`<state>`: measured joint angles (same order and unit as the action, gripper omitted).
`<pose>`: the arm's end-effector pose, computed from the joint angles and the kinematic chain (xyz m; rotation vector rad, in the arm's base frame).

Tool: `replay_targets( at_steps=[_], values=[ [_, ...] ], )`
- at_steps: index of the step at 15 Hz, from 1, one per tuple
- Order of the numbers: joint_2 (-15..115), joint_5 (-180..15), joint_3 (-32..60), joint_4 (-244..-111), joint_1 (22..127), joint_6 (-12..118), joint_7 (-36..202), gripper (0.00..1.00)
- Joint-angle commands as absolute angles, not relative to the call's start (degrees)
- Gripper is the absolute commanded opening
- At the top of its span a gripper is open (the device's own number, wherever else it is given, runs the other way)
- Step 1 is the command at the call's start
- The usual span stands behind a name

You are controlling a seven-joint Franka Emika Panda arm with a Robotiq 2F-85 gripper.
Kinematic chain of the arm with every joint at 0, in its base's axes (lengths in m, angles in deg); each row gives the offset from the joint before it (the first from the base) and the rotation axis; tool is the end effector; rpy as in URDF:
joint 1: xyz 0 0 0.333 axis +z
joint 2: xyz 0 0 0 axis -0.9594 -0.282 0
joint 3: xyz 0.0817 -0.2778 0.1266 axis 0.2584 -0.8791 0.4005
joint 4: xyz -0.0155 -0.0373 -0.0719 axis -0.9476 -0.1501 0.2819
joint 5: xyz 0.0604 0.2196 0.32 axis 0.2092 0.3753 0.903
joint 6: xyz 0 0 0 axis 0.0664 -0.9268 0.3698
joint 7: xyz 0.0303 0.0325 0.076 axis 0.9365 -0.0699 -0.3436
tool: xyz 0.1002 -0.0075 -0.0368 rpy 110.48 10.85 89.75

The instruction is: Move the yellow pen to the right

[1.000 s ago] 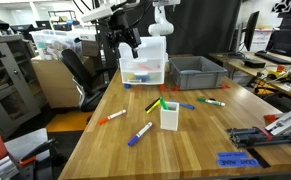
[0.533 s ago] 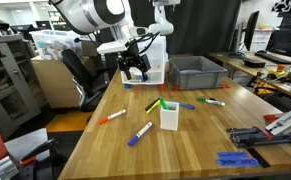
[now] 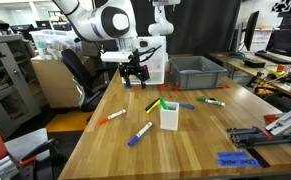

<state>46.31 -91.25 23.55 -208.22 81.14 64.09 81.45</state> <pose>0.5594 0.1332 0.2416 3.0213 0.5105 0.0978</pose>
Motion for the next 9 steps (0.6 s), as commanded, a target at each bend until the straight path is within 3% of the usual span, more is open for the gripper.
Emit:
replay_targets(
  at_steps=[1,9],
  values=[
    [46.4,-90.8,22.9,-208.1,81.7,64.0,81.1,1.0],
    [37.6,-91.2,20.6,-204.0,82.6,67.9,84.6,1.0]
  ],
)
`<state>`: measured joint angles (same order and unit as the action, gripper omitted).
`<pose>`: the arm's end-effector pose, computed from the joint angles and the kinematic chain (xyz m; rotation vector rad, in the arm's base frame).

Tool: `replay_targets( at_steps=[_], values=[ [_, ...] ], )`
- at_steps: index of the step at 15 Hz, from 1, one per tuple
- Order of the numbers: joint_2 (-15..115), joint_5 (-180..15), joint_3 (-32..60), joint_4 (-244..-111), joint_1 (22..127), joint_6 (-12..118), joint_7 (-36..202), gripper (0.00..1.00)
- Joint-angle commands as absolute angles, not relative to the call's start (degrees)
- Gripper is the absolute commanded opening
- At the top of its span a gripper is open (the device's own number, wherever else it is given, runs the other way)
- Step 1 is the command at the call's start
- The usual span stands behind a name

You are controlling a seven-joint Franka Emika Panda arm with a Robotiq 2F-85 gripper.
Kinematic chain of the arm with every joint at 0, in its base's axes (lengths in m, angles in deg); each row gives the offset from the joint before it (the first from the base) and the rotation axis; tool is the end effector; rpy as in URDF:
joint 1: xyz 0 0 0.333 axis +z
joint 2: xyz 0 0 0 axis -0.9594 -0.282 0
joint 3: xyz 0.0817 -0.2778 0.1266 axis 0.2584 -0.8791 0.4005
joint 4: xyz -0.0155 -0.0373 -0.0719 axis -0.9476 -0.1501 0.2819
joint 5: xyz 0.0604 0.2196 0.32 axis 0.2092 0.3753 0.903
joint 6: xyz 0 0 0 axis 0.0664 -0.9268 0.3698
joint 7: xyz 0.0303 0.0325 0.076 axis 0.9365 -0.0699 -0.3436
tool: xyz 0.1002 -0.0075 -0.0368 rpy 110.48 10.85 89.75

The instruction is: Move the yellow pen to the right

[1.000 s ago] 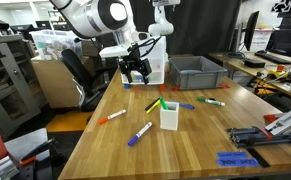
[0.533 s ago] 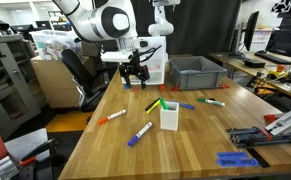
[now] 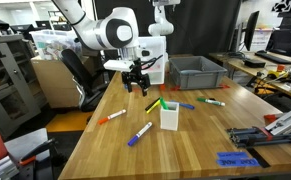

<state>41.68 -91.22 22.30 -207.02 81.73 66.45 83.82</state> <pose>0.5636 0.1288 0.2065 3.0385 0.4383 0.0690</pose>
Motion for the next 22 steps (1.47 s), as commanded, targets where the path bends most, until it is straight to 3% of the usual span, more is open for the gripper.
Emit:
replay_targets(
  at_steps=[1,18,20,22],
  values=[
    [36.0,-91.1,20.2,-202.9,82.7,68.5,84.6,1.0],
    [19.7,-91.6,16.5,-185.3,84.5,68.4,82.9,0.99],
    [18.8,-91.7,16.4,-184.2,84.9,68.4,83.0,0.74],
    [18.2,-92.0,15.9,-183.4,85.4,68.4,83.3,0.6]
  ],
)
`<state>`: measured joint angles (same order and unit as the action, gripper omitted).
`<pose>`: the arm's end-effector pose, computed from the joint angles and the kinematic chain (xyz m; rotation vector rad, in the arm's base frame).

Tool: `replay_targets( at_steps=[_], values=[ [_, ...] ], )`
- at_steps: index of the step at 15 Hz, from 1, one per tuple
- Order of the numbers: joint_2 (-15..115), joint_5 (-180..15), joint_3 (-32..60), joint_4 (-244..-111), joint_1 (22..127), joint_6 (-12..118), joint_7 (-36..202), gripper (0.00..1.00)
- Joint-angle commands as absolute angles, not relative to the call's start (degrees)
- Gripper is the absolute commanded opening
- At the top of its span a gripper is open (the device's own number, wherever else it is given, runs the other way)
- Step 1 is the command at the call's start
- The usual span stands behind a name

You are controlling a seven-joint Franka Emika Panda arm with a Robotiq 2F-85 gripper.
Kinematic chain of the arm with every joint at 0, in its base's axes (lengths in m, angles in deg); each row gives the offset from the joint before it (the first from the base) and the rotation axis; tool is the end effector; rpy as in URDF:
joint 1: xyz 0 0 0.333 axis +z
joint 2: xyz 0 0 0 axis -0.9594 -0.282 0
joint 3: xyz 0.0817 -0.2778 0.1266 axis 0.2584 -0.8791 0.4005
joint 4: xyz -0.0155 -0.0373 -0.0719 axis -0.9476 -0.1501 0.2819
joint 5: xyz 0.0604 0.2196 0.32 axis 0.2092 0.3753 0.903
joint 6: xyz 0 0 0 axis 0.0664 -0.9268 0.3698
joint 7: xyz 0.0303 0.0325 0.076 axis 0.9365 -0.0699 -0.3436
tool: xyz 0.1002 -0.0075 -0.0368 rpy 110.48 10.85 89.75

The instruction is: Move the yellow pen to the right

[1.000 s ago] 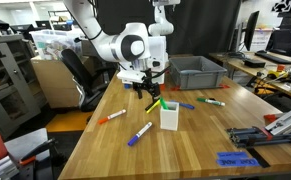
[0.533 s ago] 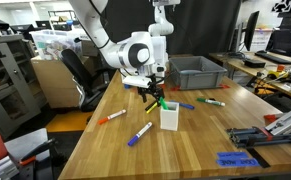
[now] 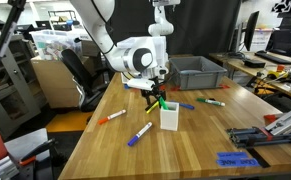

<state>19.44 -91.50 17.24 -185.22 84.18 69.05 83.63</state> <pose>0.6489 0.1189 0.1098 3.0076 0.3980 0.1236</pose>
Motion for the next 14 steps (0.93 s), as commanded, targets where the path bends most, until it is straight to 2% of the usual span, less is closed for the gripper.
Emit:
replay_targets(
  at_steps=[1,8,9,14],
  values=[
    [18.3,-92.1,15.8,-183.1,85.6,68.2,83.5,0.53],
    [18.3,-91.5,15.7,-183.0,86.0,67.5,84.1,0.05],
    [18.4,-91.3,15.6,-183.1,86.0,67.2,84.4,0.0],
    [20.1,-91.2,14.1,-184.1,86.2,66.1,86.6,0.03]
  ],
)
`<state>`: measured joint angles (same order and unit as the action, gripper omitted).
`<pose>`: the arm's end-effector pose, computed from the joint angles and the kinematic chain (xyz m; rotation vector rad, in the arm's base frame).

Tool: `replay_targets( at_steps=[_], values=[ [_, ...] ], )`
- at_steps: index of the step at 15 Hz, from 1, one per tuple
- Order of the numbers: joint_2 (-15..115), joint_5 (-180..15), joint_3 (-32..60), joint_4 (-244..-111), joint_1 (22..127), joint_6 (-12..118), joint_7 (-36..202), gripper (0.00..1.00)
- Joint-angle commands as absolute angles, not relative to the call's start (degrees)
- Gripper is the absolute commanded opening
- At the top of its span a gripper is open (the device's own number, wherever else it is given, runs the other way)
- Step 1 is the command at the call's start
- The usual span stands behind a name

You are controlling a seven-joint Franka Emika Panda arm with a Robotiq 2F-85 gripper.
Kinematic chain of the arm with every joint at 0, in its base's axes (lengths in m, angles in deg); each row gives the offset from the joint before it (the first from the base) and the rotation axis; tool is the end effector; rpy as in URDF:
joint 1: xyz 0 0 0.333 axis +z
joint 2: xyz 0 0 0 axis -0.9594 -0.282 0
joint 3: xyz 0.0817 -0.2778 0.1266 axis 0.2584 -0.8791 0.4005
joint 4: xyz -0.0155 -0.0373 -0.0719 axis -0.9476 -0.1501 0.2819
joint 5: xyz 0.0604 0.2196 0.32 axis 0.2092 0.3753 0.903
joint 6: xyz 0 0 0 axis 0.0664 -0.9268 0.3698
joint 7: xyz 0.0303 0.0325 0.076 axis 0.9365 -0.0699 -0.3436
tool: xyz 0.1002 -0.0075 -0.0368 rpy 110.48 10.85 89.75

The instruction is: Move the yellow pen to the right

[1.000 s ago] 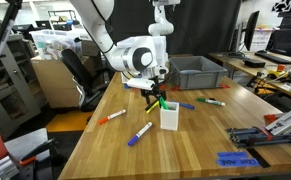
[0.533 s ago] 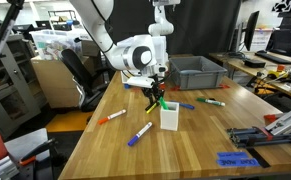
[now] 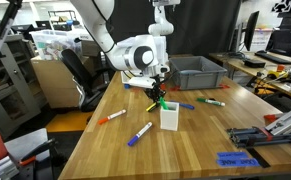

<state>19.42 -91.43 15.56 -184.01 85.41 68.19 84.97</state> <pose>0.6560 0.1160 0.1164 2.9898 0.3592 0.1363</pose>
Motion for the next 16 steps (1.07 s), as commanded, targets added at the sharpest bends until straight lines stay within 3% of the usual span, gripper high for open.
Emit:
replay_targets(
  at_steps=[1,16],
  values=[
    [20.6,-91.1,13.8,-184.5,86.2,65.8,87.1,0.03],
    [30.9,-88.3,8.6,-192.3,89.0,70.2,108.9,0.03]
  ],
)
